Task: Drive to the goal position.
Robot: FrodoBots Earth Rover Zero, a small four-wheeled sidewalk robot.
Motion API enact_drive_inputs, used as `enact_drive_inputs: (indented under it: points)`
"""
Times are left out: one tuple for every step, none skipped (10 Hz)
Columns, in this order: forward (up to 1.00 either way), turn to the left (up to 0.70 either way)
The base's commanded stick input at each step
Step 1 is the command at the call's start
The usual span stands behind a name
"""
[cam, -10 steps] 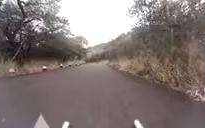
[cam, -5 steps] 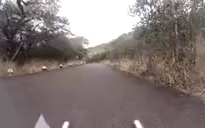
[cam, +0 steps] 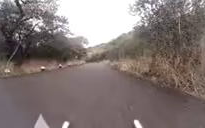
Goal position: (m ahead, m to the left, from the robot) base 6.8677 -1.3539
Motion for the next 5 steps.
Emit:
enact_drive_inputs:
  points:
    - [0.50,0.00]
    - [0.50,0.00]
    - [0.50,0.00]
    - [0.50,0.00]
    - [0.50,0.00]
